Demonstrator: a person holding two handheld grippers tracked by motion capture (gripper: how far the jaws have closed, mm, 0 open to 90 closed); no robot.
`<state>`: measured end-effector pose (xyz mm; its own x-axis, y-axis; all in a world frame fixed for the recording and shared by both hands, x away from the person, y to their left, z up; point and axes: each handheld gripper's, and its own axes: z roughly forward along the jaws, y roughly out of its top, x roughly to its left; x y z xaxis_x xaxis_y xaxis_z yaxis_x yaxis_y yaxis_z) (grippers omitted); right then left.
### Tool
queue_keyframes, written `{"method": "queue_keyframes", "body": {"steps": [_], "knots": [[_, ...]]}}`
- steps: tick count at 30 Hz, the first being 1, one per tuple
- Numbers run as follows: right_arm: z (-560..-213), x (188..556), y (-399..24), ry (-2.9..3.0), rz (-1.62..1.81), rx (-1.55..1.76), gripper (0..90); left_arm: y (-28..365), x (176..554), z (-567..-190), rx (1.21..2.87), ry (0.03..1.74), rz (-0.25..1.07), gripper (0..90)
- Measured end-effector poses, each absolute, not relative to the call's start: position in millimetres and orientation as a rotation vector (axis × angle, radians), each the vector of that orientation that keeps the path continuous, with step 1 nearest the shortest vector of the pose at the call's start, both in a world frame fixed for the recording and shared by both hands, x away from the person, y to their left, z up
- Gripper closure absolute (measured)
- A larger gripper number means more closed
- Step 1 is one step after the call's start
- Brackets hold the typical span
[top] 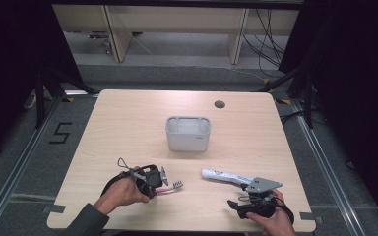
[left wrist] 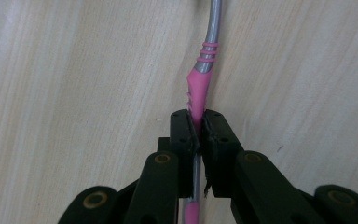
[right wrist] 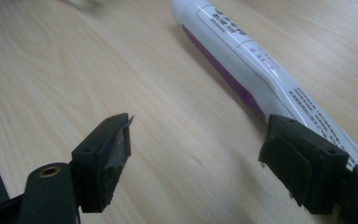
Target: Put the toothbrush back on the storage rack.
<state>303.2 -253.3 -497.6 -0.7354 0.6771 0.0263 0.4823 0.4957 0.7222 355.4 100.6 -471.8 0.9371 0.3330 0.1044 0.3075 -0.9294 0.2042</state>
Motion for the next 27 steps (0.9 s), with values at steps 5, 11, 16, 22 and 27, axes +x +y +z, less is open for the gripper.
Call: {"method": "queue_keyframes", "body": {"steps": [5,11,16,22,27], "knots": [[-497.6,304.8,-254.2,2.474,1.076,0.954,24.0,106.4,356.3,-459.2,2.852,0.496,0.202,82.8],[-497.2,304.3,-254.0,2.483,1.081,0.982,24.0,115.4,360.6,-437.1,2.716,0.523,0.256,82.8],[-496.9,304.5,-254.4,2.479,1.074,0.976,24.0,121.2,367.2,-426.0,2.64,0.558,0.299,82.8],[-497.0,304.7,-254.8,2.472,1.079,0.976,24.0,127.3,373.8,-418.5,2.537,0.599,0.337,82.8],[-496.9,304.7,-254.7,2.47,1.08,0.978,24.0,129.5,380.4,-416.9,2.454,0.608,0.326,82.8]]}}
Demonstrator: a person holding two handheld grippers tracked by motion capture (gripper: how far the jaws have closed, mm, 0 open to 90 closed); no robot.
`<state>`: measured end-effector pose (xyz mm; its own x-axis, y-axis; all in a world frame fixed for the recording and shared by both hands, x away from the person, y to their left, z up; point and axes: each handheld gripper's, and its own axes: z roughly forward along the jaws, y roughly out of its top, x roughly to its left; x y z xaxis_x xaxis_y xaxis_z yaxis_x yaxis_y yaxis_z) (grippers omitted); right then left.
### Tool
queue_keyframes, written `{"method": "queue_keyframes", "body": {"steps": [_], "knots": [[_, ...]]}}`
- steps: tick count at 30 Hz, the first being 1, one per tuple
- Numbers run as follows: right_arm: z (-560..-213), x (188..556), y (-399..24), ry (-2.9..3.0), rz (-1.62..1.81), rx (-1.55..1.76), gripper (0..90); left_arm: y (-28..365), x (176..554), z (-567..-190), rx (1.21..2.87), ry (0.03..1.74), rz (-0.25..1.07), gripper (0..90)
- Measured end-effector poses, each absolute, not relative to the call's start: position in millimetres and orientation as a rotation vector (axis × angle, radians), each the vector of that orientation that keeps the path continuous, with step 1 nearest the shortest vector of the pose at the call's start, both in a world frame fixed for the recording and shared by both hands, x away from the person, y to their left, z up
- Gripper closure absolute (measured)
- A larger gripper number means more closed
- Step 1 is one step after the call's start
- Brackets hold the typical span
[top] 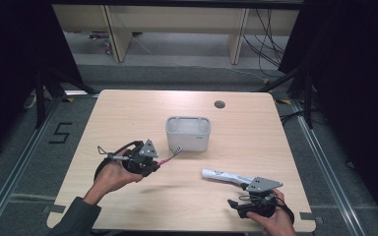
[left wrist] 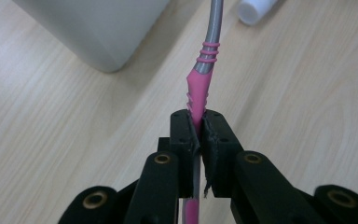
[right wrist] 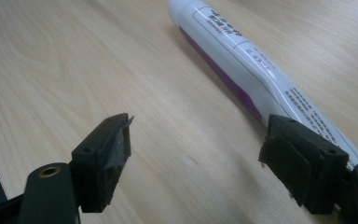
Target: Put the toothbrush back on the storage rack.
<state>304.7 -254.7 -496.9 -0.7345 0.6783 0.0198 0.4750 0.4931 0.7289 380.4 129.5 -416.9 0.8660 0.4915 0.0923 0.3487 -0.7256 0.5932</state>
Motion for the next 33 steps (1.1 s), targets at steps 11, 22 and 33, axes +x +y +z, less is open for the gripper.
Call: {"method": "queue_keyframes", "body": {"steps": [11,22,33], "knots": [[-496.8,303.2,-254.2,2.473,1.083,1.022,24.0,132.7,390.8,-406.3,2.237,0.669,0.437,82.8],[-497.2,305.2,-255.7,2.467,1.079,0.981,23.9,134.1,401.6,-396.5,2.014,0.746,0.506,82.8],[-497.3,304.5,-255.3,2.469,1.087,1.002,24.0,130.8,418.9,-381.5,1.861,0.804,0.526,82.8]]}}
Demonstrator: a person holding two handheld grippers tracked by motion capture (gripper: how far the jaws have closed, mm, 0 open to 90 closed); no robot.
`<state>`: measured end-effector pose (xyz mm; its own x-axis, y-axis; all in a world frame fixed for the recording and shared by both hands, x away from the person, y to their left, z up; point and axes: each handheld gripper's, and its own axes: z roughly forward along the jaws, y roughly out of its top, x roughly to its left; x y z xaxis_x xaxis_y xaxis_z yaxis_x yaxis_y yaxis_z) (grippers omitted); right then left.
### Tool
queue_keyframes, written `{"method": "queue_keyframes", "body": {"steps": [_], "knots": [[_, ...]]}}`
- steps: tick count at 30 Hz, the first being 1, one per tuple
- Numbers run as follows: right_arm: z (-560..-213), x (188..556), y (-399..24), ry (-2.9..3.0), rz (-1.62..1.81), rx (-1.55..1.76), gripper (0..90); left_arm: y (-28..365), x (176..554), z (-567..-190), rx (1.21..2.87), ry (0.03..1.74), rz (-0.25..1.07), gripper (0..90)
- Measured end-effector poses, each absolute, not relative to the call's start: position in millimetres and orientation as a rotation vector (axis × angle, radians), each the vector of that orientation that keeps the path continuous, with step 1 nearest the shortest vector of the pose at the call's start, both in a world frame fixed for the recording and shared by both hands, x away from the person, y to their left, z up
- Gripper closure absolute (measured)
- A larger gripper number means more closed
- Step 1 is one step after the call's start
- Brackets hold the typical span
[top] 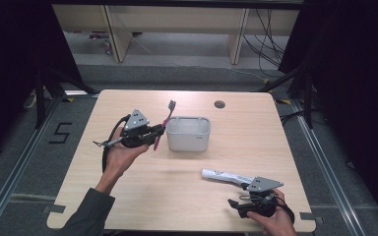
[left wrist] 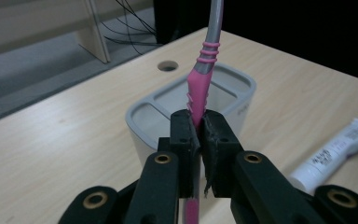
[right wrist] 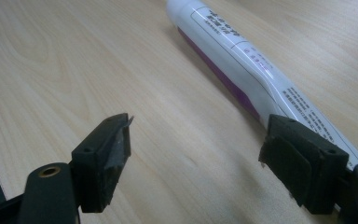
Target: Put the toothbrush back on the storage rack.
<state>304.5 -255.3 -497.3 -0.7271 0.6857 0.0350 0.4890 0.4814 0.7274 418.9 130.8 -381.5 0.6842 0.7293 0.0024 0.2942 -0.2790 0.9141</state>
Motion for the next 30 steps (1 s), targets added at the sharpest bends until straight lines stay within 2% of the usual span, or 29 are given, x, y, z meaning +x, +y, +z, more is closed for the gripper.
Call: {"method": "queue_keyframes", "body": {"steps": [19,30], "knots": [[-496.4,304.5,-256.2,2.468,1.104,1.008,24.0,104.2,459.1,-356.2,1.737,0.884,0.601,82.8],[-496.2,304.8,-256.3,2.471,1.094,0.983,23.9,98.8,480.7,-365.7,1.678,0.957,0.636,82.8]]}}
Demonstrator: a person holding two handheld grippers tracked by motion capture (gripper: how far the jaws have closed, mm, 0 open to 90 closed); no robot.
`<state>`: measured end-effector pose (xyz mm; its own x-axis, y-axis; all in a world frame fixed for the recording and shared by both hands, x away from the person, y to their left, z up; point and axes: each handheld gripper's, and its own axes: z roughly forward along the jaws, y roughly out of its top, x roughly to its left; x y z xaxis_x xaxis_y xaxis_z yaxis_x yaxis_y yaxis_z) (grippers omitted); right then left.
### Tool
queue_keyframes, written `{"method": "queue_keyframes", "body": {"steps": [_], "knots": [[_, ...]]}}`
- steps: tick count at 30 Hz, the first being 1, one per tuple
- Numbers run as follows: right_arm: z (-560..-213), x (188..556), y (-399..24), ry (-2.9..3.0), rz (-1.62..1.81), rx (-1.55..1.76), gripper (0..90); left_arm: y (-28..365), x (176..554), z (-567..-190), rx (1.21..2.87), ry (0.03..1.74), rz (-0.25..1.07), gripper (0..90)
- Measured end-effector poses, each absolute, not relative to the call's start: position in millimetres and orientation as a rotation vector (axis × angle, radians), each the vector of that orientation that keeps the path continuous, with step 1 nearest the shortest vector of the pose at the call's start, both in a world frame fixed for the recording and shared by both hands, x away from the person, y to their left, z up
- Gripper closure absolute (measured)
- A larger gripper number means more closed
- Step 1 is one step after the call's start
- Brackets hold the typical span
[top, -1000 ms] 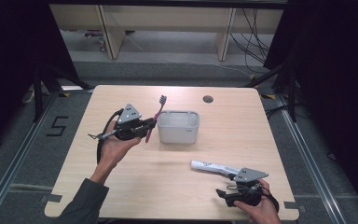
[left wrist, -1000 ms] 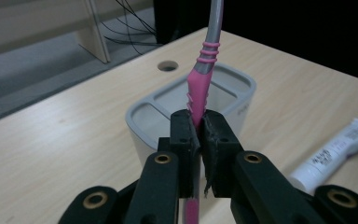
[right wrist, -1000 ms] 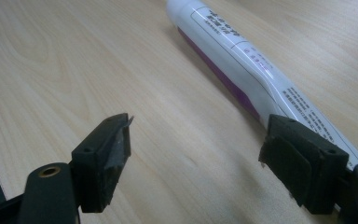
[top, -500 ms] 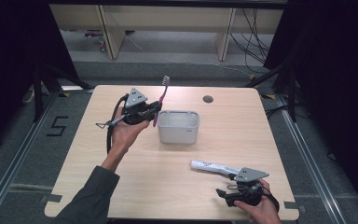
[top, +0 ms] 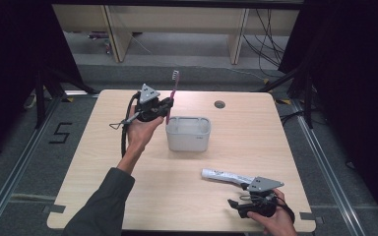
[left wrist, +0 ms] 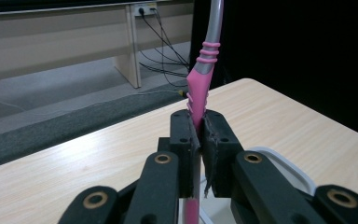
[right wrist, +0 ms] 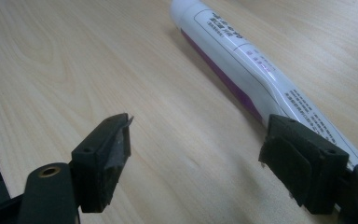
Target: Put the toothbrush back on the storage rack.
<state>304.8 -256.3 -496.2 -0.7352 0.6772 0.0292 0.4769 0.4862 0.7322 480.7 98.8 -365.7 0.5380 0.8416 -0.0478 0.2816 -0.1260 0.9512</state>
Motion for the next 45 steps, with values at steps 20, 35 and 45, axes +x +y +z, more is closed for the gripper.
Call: {"method": "queue_keyframes", "body": {"steps": [20,35,45], "knots": [[-495.3,304.8,-257.0,2.481,1.087,0.974,23.7,90.6,495.2,-387.8,1.632,1.006,0.616,82.8],[-496.4,305.2,-256.5,2.478,1.102,0.973,23.8,92.9,503.5,-417.4,1.647,1.058,0.583,82.6],[-496.6,305.0,-256.3,2.483,1.106,0.98,23.8,89.8,503.6,-428.9,1.683,1.086,0.587,82.5]]}}
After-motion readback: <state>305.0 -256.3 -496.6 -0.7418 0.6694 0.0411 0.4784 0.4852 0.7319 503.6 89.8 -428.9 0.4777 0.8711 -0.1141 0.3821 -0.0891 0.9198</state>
